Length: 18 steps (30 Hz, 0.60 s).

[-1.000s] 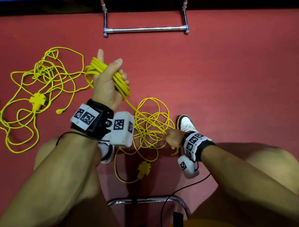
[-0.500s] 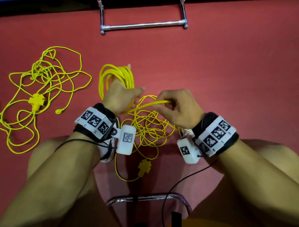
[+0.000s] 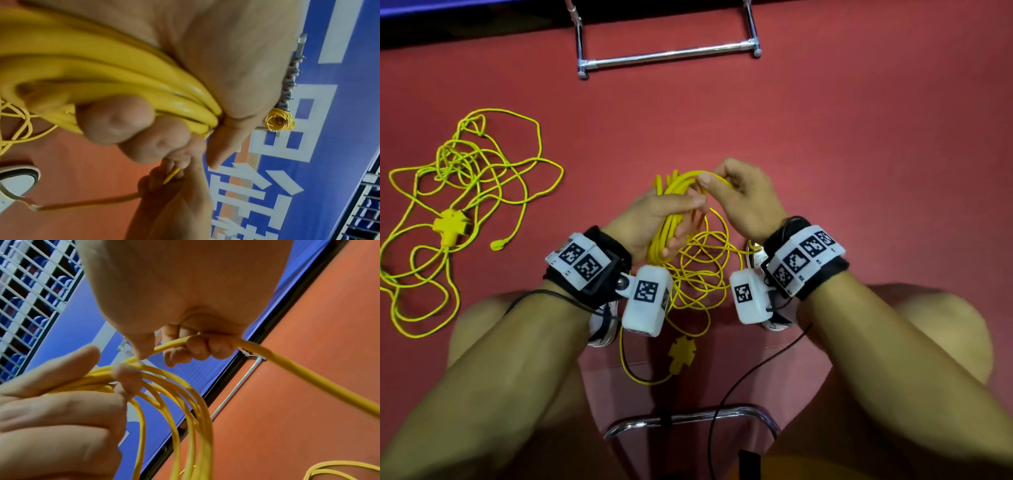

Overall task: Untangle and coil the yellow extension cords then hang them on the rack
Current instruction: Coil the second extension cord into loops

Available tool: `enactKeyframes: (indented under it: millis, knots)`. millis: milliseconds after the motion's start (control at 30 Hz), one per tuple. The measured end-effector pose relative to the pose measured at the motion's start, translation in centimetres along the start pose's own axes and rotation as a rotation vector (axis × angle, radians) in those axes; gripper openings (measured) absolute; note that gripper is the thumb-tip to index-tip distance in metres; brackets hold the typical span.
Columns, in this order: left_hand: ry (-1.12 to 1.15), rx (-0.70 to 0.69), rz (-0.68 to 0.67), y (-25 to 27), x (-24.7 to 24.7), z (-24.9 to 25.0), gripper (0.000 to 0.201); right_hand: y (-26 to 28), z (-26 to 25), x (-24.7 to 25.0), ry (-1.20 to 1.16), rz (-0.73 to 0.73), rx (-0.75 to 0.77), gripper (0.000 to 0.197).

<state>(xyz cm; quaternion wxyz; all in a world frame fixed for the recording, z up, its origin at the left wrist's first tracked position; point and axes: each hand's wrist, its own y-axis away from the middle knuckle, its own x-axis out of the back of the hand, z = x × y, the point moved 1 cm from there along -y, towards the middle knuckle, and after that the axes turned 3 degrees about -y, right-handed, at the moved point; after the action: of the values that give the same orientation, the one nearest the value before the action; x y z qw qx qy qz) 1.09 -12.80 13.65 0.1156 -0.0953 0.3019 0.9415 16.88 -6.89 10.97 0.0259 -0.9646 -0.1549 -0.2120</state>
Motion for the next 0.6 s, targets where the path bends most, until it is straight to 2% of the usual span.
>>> enactKeyframes:
  millis: [100, 200, 300, 433, 600]
  knots:
    - [0.116, 0.019, -0.041, 0.6, -0.3, 1.2, 0.015, -0.2, -0.2, -0.5, -0.081, 0.029, 0.009, 0.029]
    - [0.182, 0.005, -0.071, 1.5, -0.5, 2.9, 0.019, -0.4, -0.8, -0.7, -0.111, 0.042, -0.008, 0.029]
    - [0.251, -0.031, -0.090, 2.6, -1.5, 4.6, 0.022, -0.4, -1.3, 0.3, -0.104, -0.033, 0.072, 0.037]
    - [0.149, -0.054, -0.061, 3.6, -3.6, 7.4, 0.020, -0.8, -3.5, 2.5, -0.096, -0.097, 0.090, 0.040]
    - [0.107, -0.129, -0.033, 6.8, -4.6, 13.0, 0.015, -2.7, -9.9, 4.7, -0.051, -0.077, 0.121, 0.040]
